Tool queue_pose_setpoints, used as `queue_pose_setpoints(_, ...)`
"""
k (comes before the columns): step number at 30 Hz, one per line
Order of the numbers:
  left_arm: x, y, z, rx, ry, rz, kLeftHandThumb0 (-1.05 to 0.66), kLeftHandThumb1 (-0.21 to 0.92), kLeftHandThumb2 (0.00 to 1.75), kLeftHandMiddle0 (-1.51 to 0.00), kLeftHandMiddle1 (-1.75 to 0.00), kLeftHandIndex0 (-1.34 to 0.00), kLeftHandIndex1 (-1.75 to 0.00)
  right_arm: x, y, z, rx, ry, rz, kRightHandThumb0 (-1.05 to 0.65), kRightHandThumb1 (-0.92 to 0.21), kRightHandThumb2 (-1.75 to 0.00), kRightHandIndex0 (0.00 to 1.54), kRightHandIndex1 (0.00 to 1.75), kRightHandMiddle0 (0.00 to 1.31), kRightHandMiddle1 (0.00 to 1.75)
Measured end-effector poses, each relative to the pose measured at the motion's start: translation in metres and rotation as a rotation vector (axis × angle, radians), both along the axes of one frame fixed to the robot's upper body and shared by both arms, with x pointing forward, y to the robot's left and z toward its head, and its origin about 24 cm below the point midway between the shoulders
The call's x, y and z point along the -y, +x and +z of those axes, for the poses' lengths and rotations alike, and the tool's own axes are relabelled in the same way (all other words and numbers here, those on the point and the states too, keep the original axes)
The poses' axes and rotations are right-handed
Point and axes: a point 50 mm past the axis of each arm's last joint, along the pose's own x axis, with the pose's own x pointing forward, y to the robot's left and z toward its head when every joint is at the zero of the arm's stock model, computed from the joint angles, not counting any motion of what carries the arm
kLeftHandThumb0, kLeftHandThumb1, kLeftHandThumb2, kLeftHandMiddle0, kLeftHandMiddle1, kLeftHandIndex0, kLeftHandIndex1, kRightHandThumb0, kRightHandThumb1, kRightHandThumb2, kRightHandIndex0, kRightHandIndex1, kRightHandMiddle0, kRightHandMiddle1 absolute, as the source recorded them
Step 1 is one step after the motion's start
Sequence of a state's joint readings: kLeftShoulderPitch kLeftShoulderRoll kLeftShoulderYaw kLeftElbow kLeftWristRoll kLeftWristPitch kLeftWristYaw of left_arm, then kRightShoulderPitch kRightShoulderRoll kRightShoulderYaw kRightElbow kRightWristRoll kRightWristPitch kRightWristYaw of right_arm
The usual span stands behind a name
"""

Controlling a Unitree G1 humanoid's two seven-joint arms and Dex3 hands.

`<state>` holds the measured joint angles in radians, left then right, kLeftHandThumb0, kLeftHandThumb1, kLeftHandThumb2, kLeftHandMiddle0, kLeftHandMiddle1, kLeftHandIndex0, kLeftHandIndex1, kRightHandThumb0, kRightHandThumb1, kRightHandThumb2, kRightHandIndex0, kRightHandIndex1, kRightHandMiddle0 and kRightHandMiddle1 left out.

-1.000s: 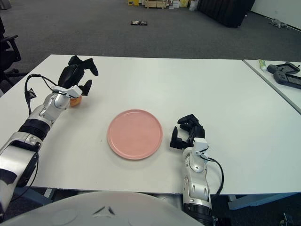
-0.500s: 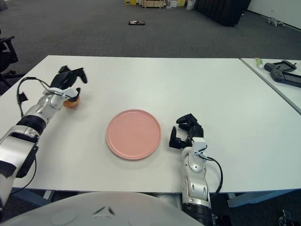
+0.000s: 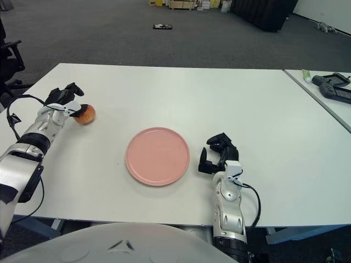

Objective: Put the apple into the plate.

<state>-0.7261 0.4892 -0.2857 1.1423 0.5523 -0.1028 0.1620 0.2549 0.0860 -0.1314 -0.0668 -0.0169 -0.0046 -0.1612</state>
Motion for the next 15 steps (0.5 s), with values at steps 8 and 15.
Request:
queue_pose_setpoints(8, -0.008, -0.001, 0.003, -0.054, 0.049, -0.019, -0.96, 0.8, 0.53, 0.0, -0.01, 0.0, -0.02, 0.0, 0.0, 0.0, 0.004, 0.005, 0.002, -0.01, 0.1, -1.75, 0.94, 1.75, 0.74, 1.61)
queue_pose_setpoints(15, -0.016, -0.002, 0.004, -0.088, 0.064, -0.019, -0.96, 0.78, 0.54, 0.0, 0.0, 0.0, 0.0, 0.0, 0.0, -0.001, 0.003, 0.002, 0.003, -0.01, 0.1, -1.75, 0.94, 1.75, 0.74, 1.61)
